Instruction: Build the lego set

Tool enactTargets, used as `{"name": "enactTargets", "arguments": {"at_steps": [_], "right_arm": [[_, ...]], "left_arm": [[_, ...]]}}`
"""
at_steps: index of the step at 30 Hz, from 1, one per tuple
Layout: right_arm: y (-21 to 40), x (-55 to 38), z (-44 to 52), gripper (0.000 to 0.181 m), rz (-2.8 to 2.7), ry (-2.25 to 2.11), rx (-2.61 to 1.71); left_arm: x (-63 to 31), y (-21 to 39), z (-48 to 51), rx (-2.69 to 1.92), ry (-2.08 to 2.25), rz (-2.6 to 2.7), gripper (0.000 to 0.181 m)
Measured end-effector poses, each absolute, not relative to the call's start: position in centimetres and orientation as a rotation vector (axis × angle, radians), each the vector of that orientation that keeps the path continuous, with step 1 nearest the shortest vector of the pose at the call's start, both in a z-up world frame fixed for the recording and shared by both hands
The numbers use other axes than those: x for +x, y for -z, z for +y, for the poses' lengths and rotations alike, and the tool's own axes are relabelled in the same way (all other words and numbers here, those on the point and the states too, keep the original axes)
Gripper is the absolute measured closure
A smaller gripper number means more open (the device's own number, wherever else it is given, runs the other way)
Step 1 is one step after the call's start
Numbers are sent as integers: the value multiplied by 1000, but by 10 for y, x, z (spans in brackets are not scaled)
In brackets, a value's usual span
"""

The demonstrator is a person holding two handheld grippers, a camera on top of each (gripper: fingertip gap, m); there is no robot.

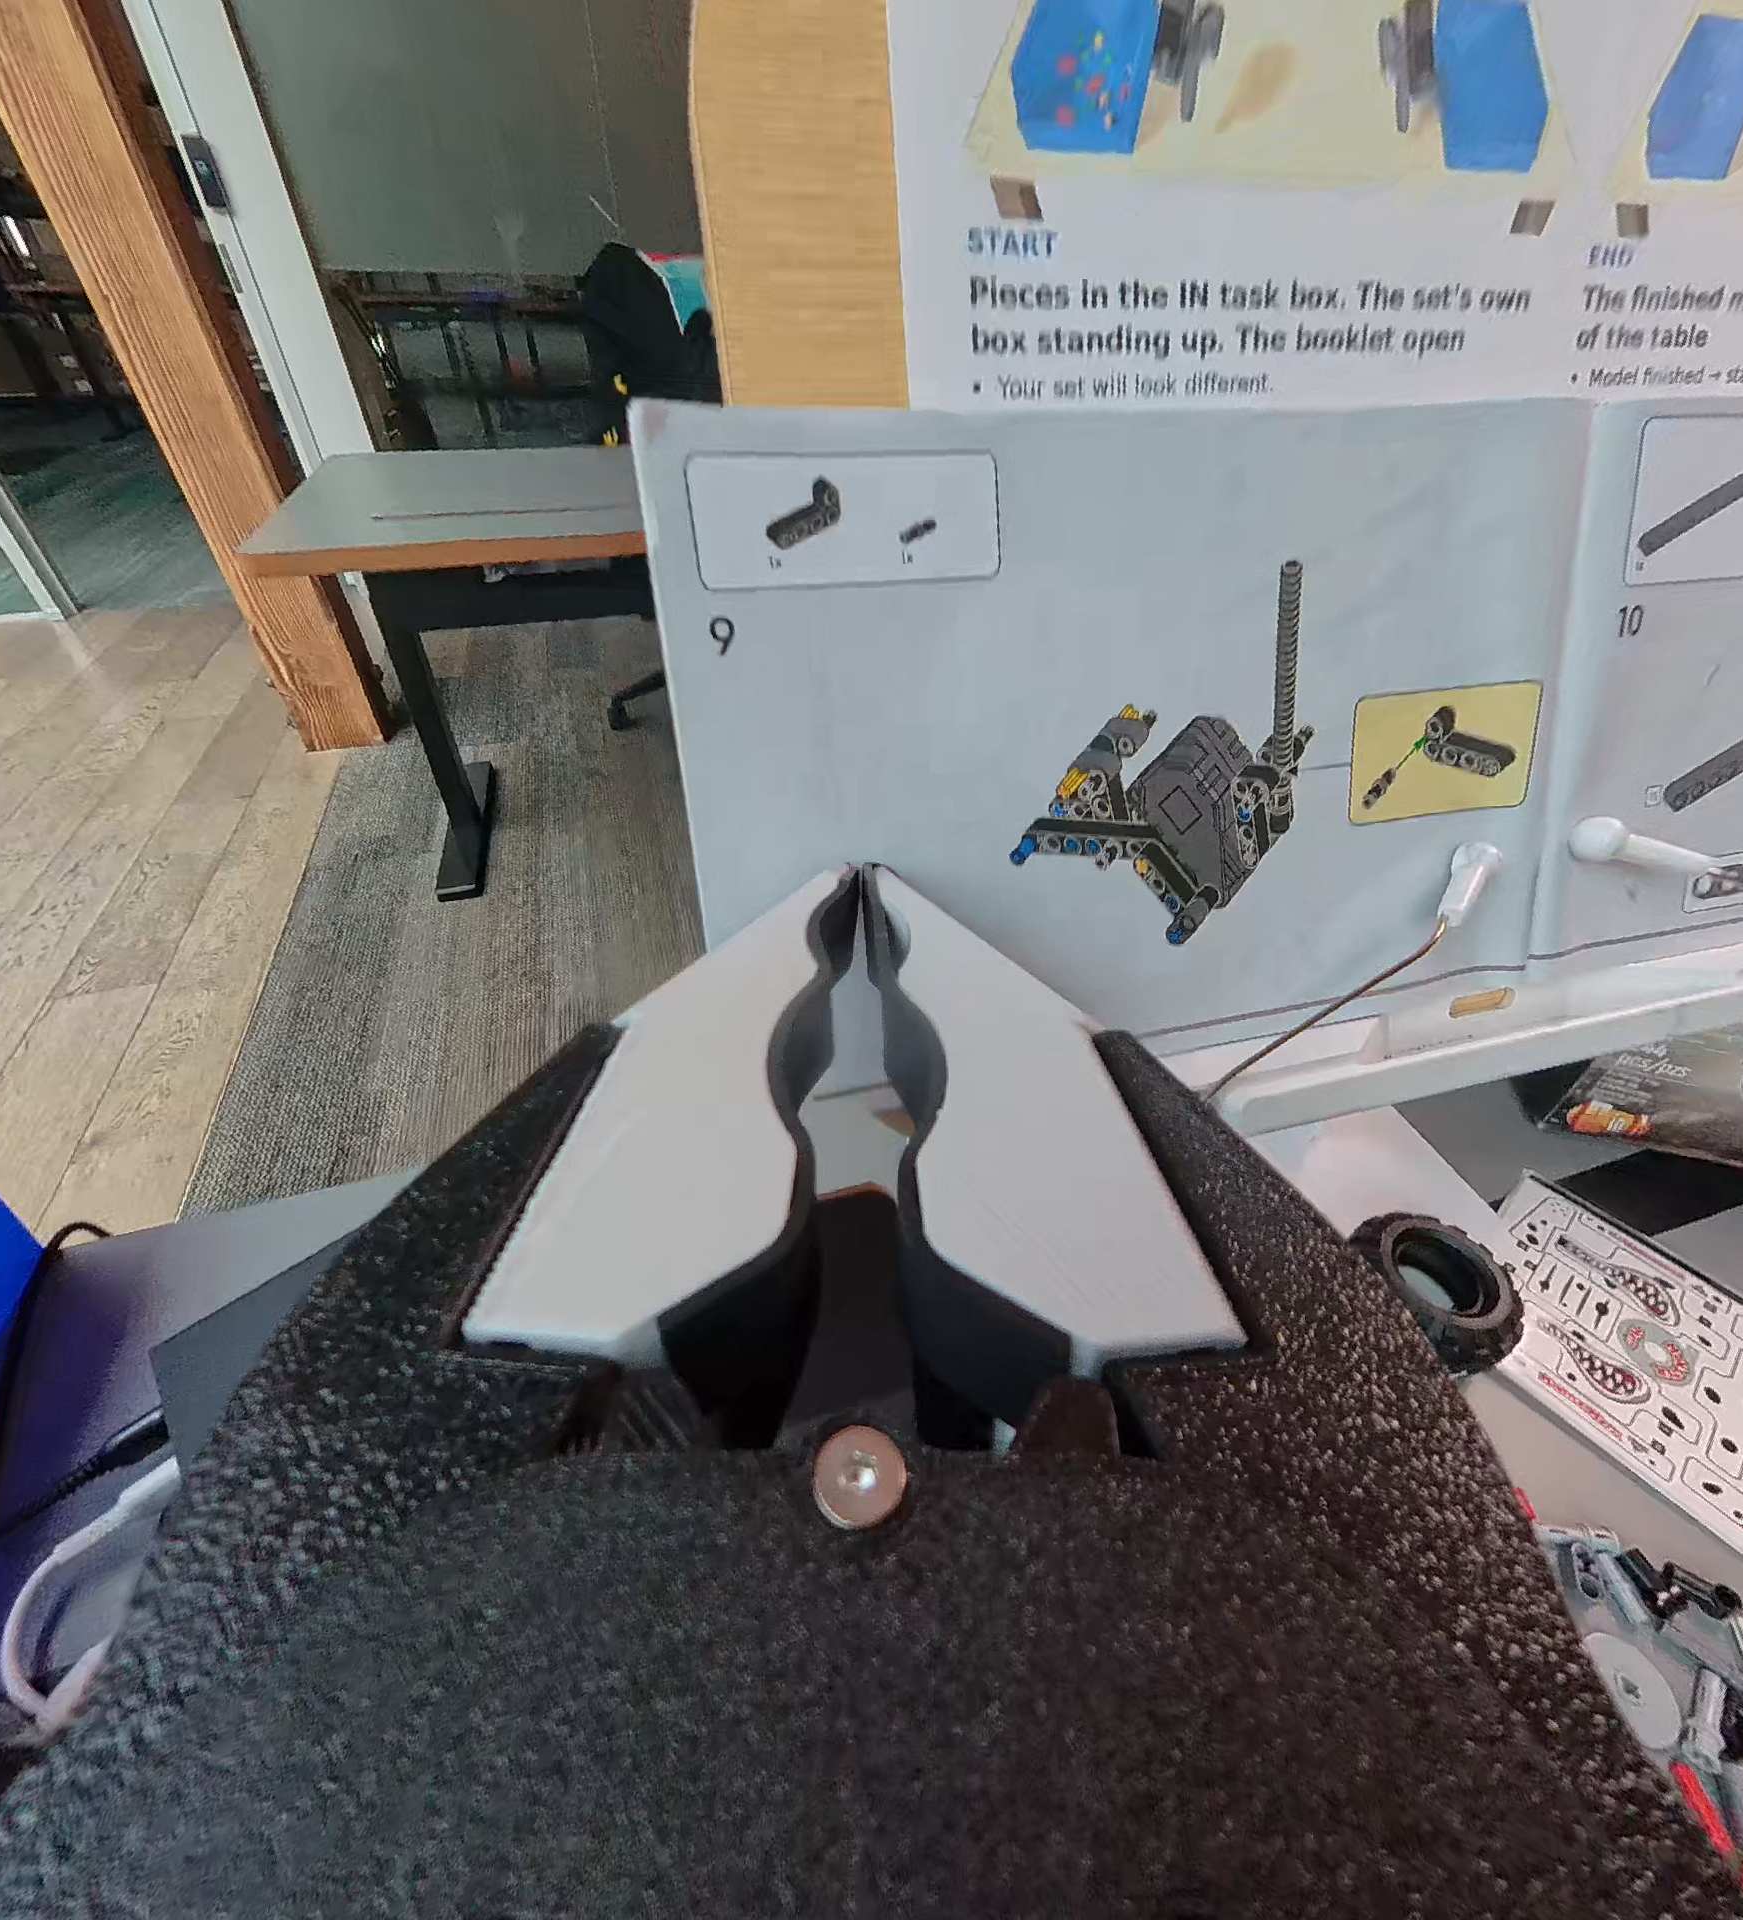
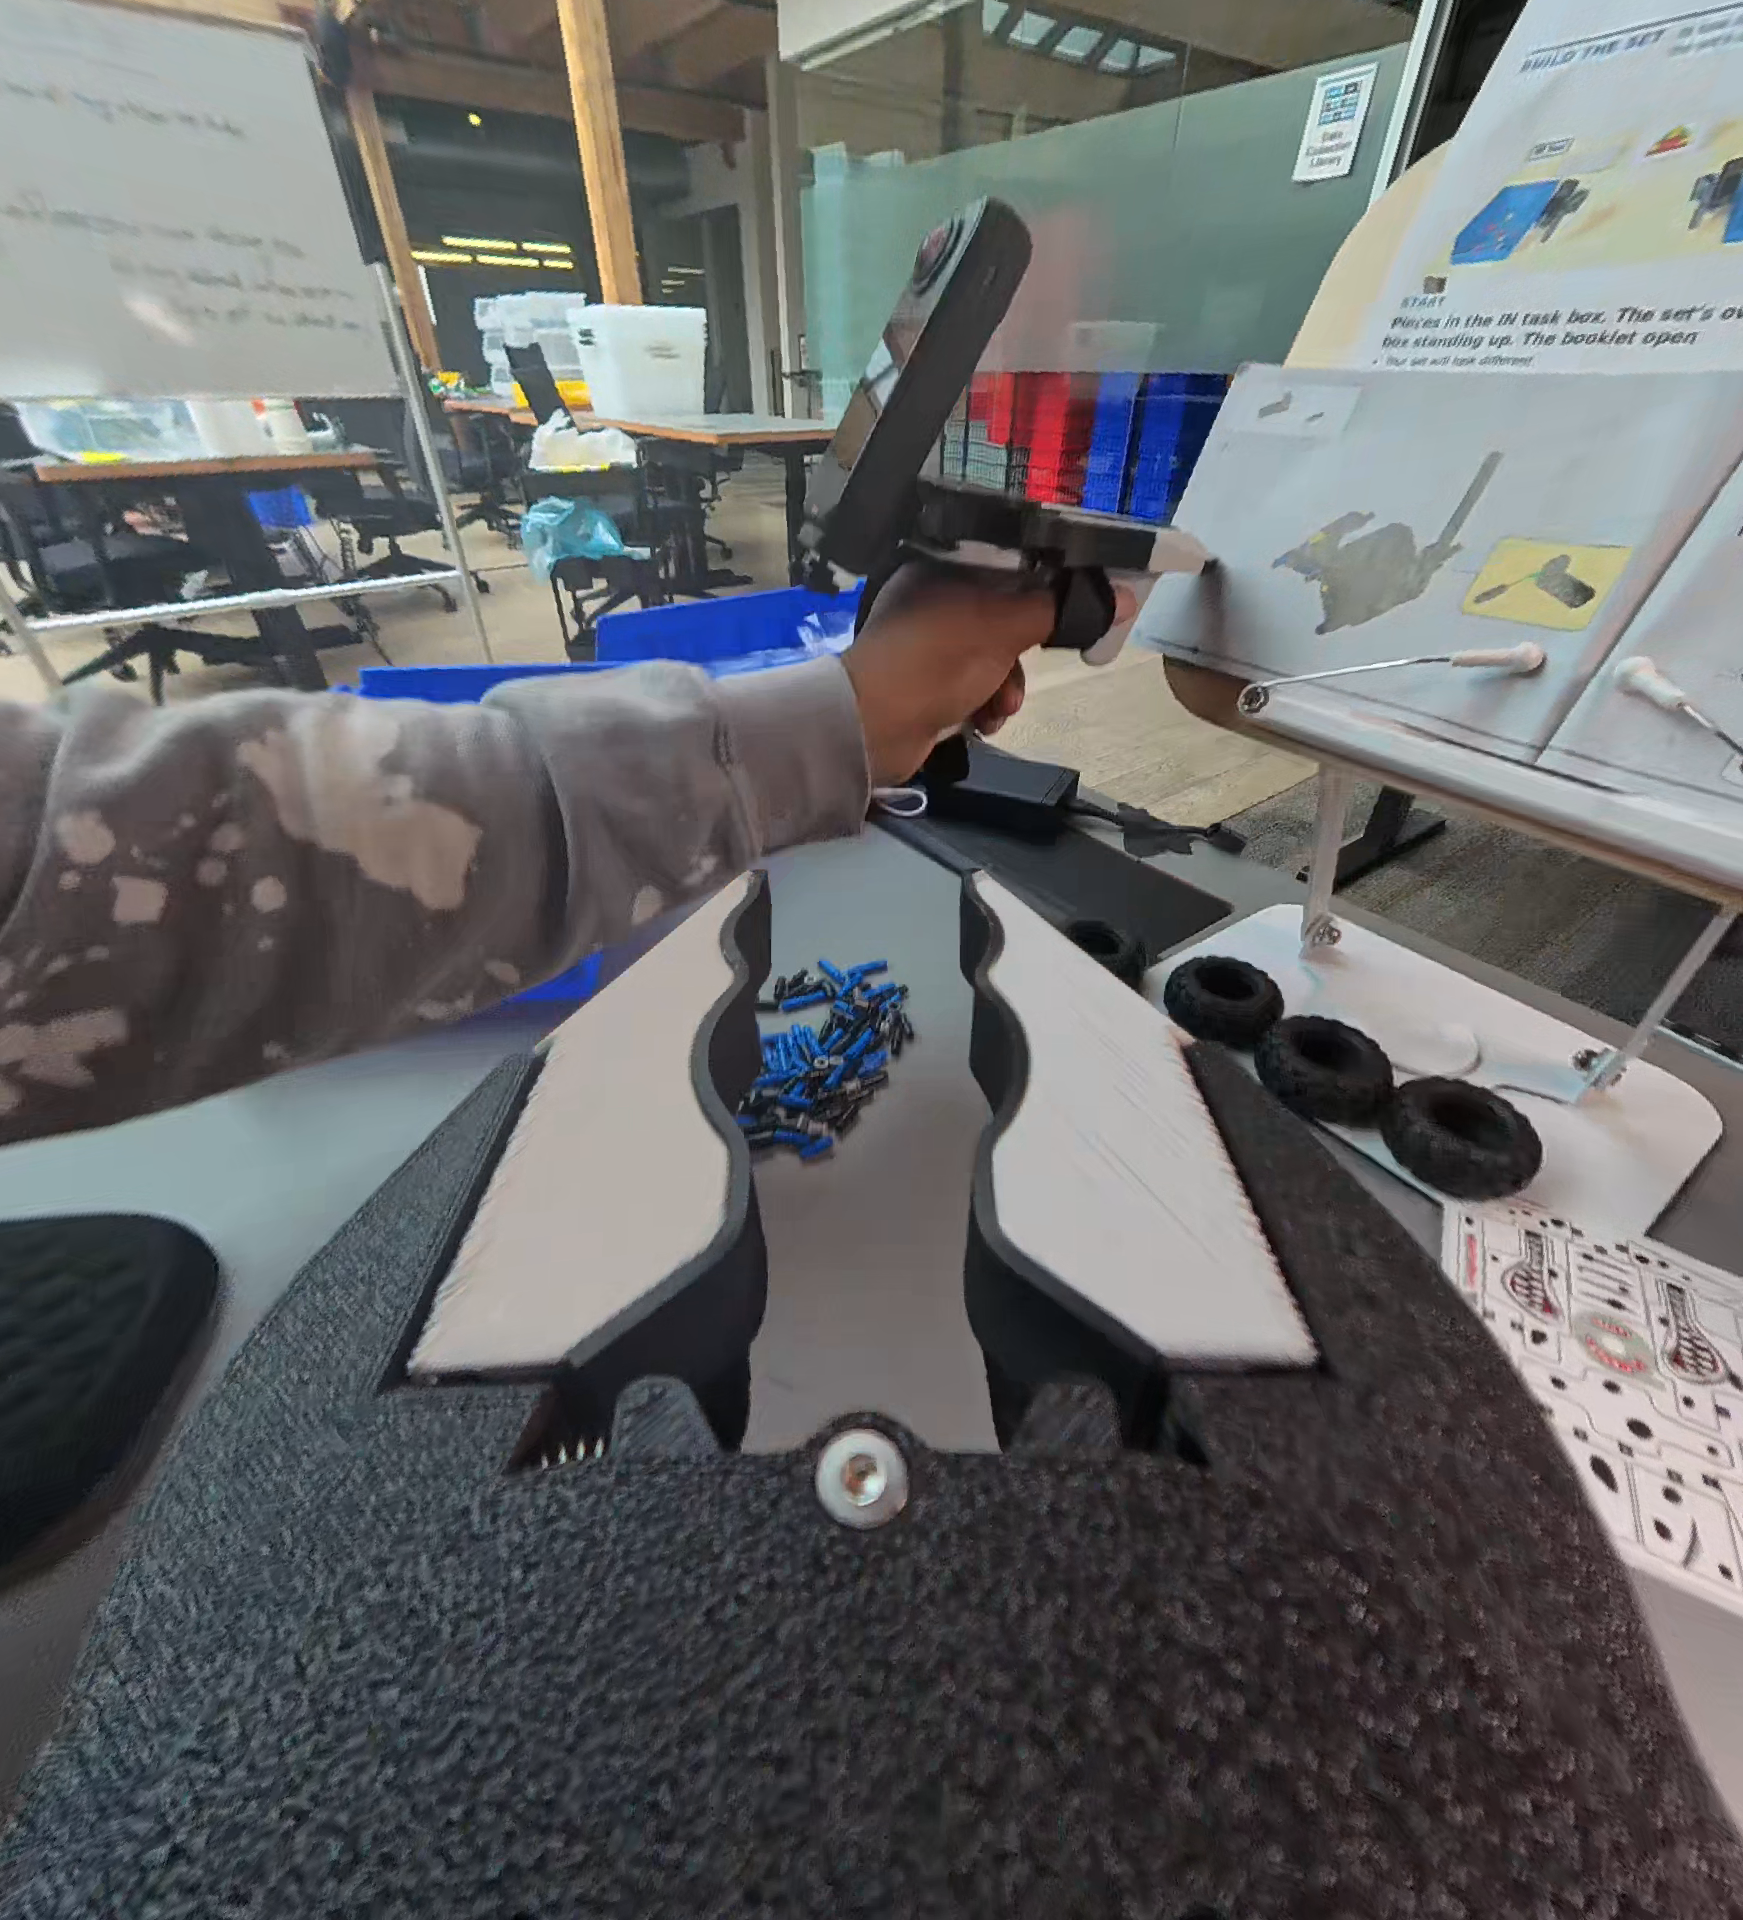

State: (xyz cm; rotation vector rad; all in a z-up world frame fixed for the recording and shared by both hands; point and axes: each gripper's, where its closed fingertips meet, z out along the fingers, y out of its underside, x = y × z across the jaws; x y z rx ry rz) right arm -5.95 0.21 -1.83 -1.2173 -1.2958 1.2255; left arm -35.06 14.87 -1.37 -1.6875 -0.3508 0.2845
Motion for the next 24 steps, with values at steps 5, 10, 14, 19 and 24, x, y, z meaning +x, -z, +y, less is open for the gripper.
{"name": "enactTargets", "arguments": {"at_steps": [5,10,14,19,24], "right_arm": [[80,-10,-6,151,-1353,-1154,-1199],[94,2,-13,151,-1305,-1237,-1225],[101,2,-15,152,-1317,-1251,-1227],[111,0,-32,157,-1308,-1424,-1305],[119,-2,-31,157,-1318,-1391,-1317]], "left_arm": [[-357,-26,148,-1582,-309,-315,181],[-371,-37,155,-1602,-384,-340,181],[-366,-39,159,-1607,-393,-323,181],[-348,-35,168,-1615,-384,-280,181],[-329,-30,168,-1630,-290,-272,181]]}}
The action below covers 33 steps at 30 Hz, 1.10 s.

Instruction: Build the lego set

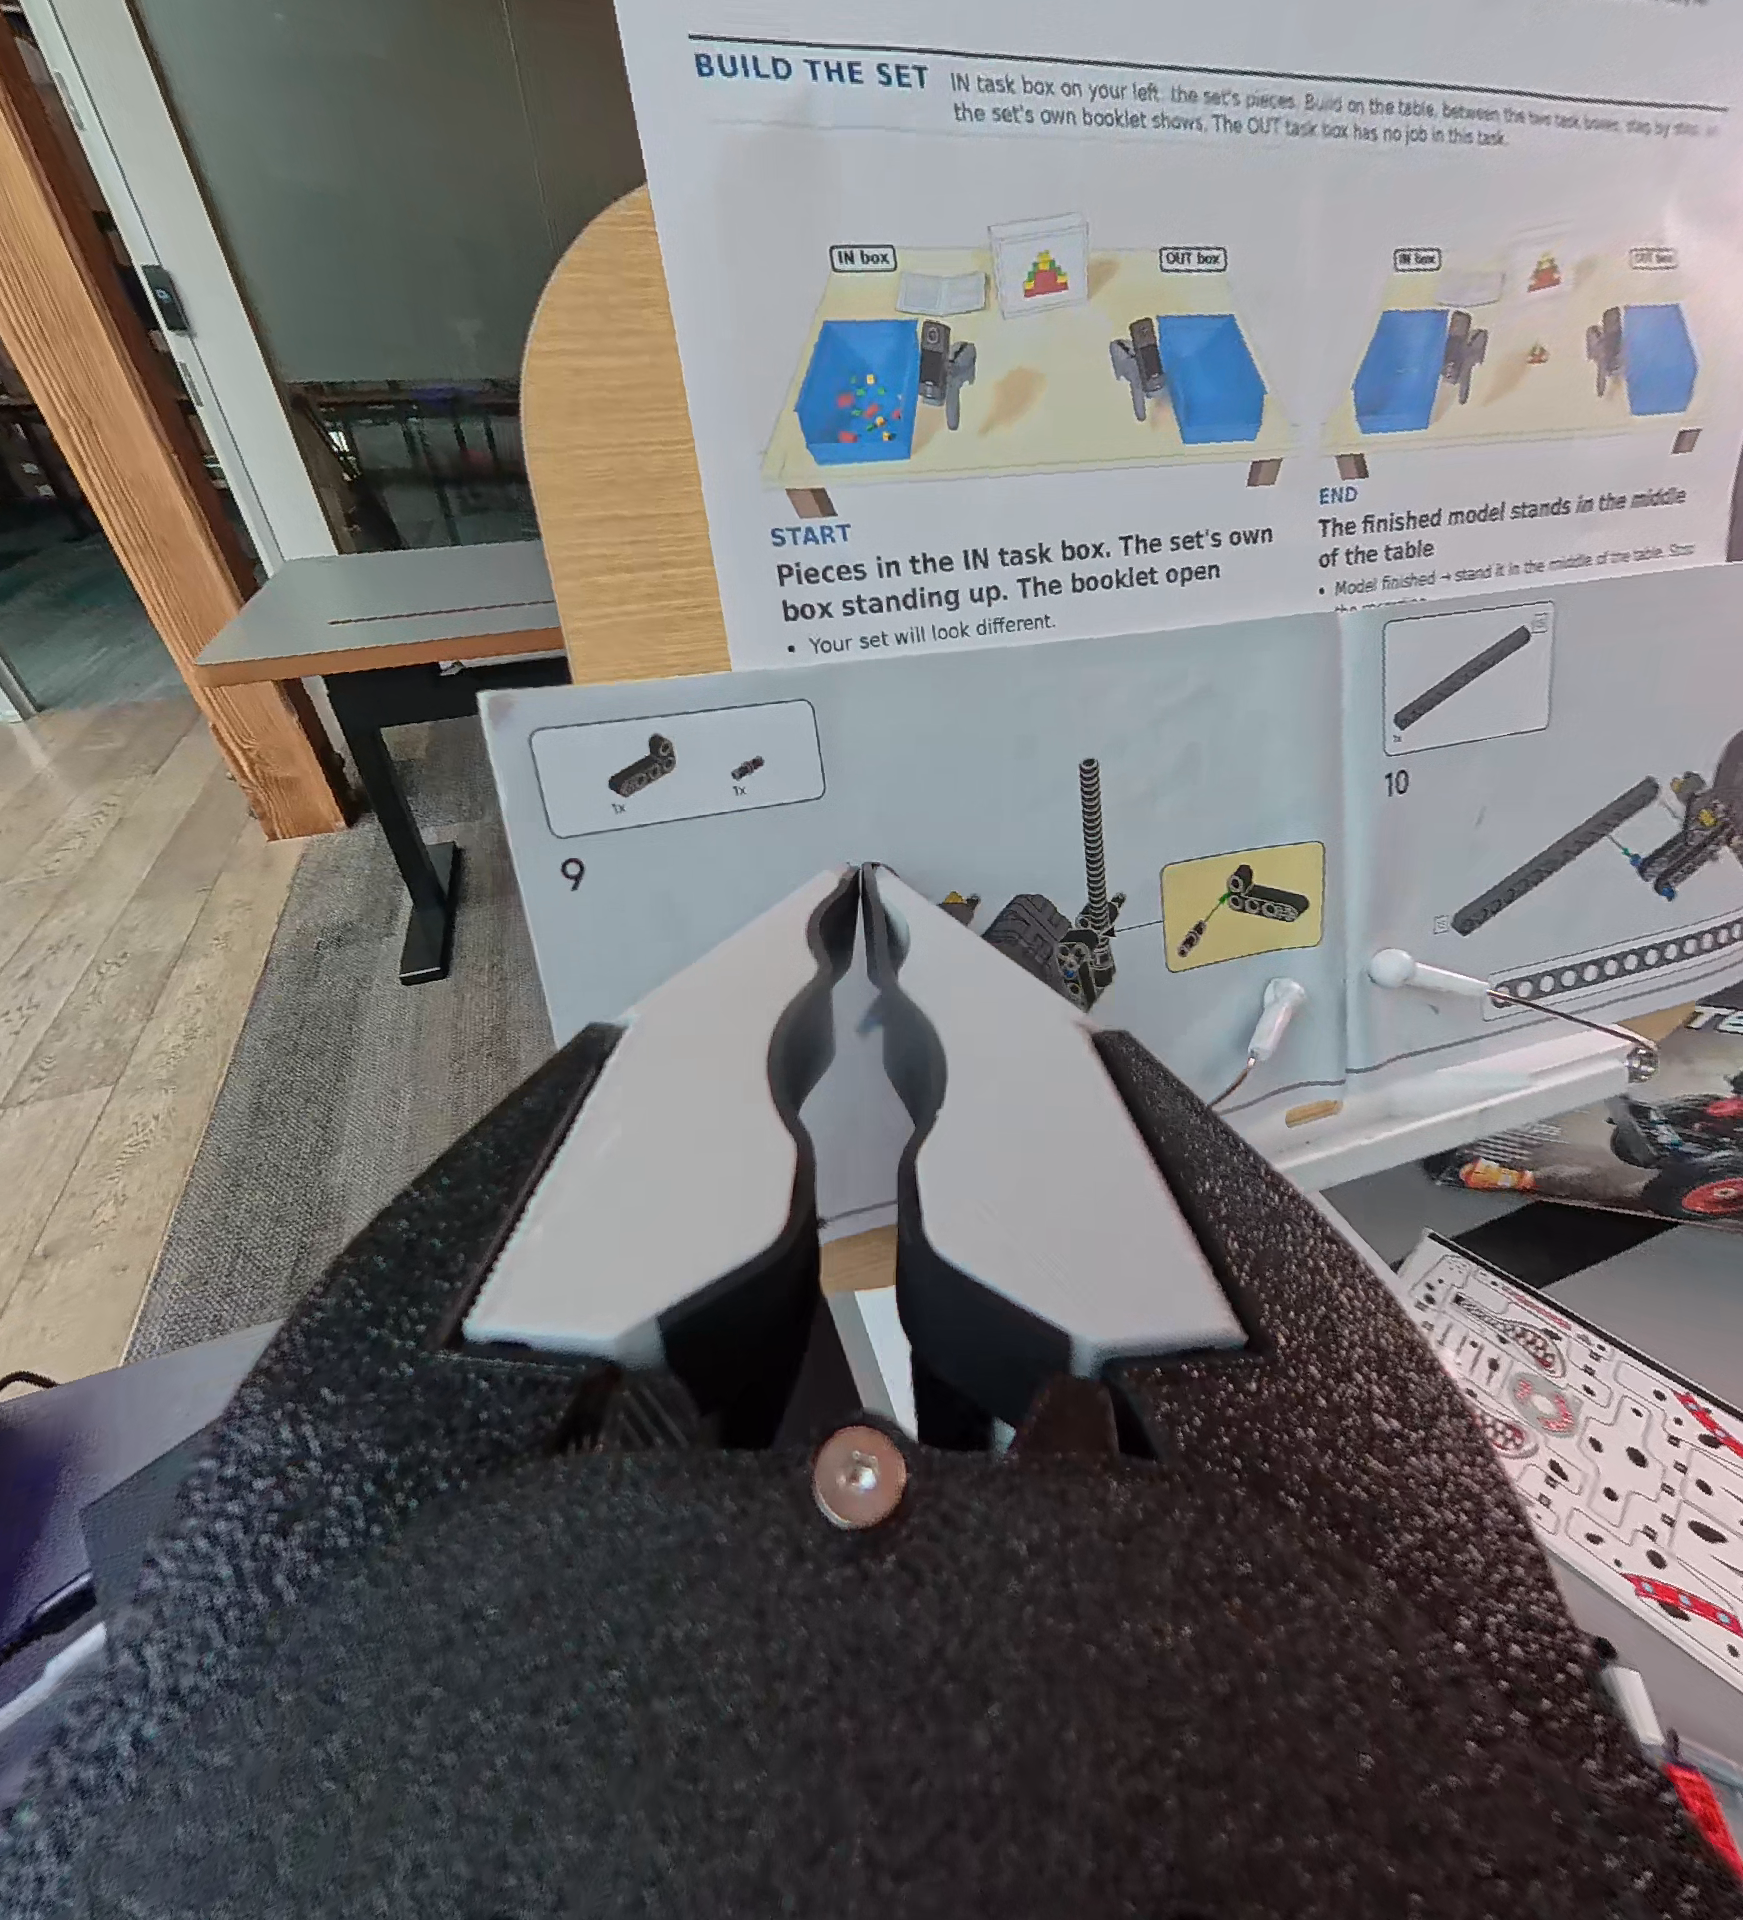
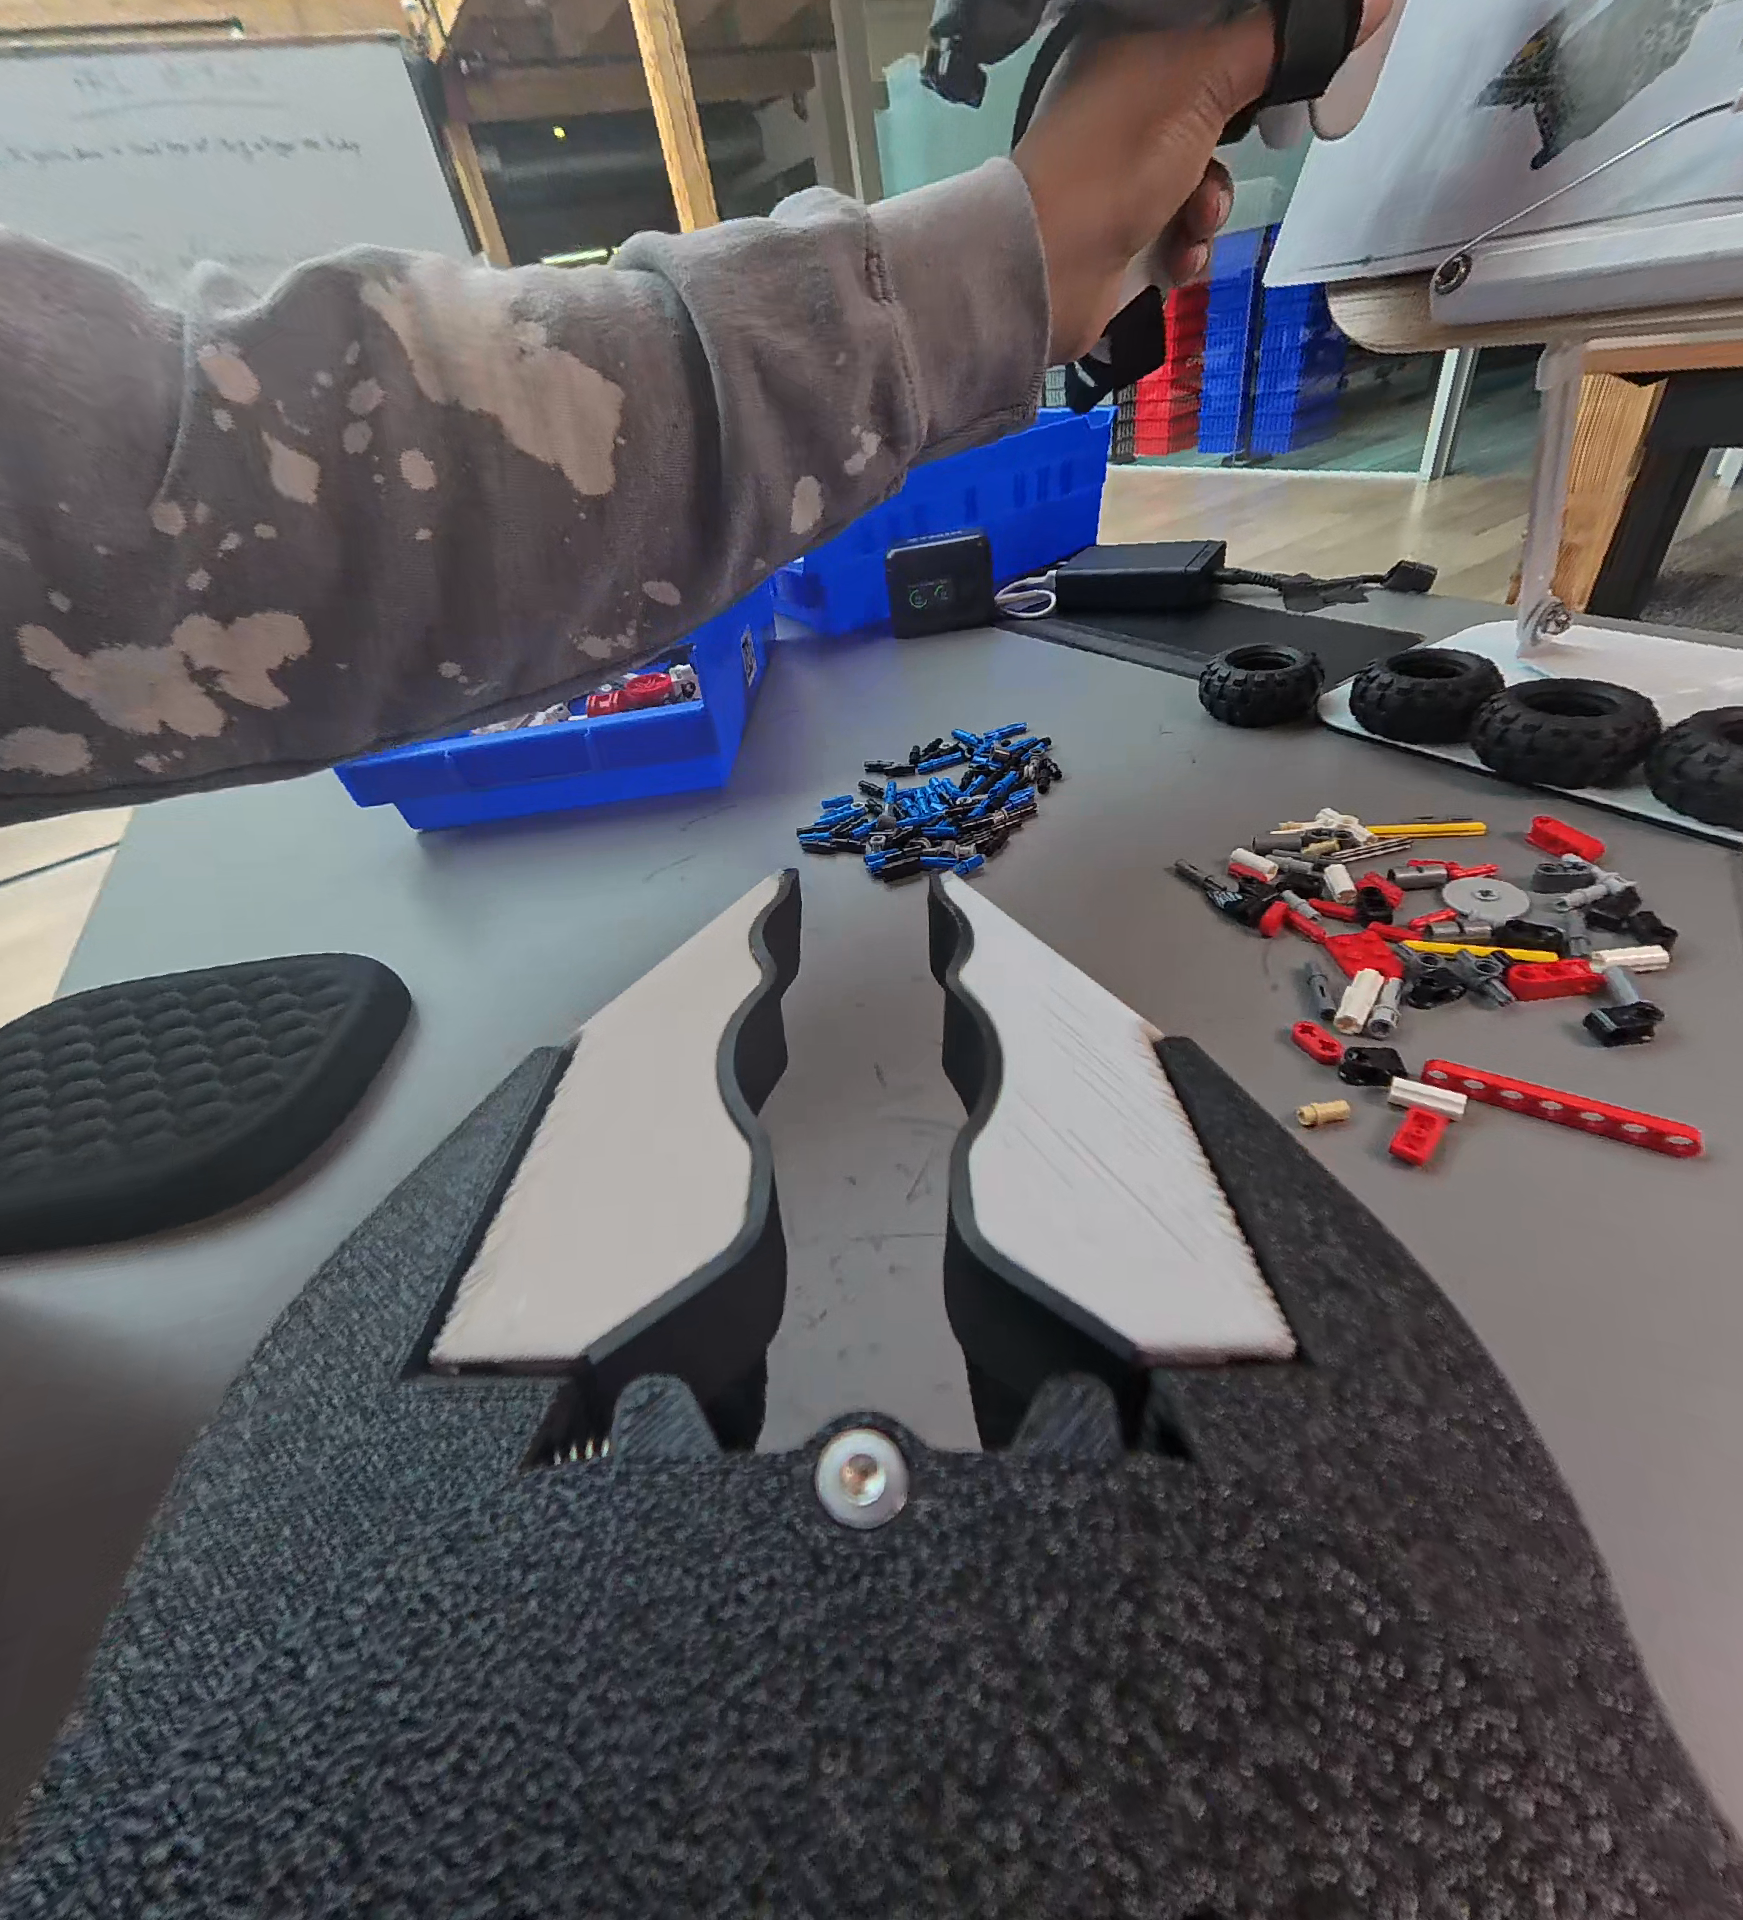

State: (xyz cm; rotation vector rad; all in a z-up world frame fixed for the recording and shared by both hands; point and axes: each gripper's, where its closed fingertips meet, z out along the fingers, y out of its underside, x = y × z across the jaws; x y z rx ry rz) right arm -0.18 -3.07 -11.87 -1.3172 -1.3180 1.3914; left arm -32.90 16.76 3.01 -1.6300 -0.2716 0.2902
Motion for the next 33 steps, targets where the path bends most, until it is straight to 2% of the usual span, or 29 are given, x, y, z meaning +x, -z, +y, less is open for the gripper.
{"name": "enactTargets", "arguments": {"at_steps": [6,11,14,17,24,28,33], "right_arm": [[117,-2,-22,146,-1280,-1369,-1324],[115,2,-25,146,-1298,-1335,-1291],[113,3,-31,148,-1339,-1284,-1232],[119,2,-38,149,-1404,-1229,-1193],[132,-3,-49,152,-1505,-1047,-1081],[130,-3,-46,156,-1489,-992,-1045],[130,-5,-40,157,-1468,-993,-1065]], "left_arm": [[-257,-44,116,-1552,-94,-199,167],[-213,-46,20,-1648,-43,-72,161],[-227,-32,-52,-1832,-94,-44,160],[-274,9,-128,-2141,-217,-55,160],[-313,148,-270,-2854,-14,64,159],[-305,182,-306,-3096,90,216,158],[-301,196,-331,-3327,133,369,155]]}}
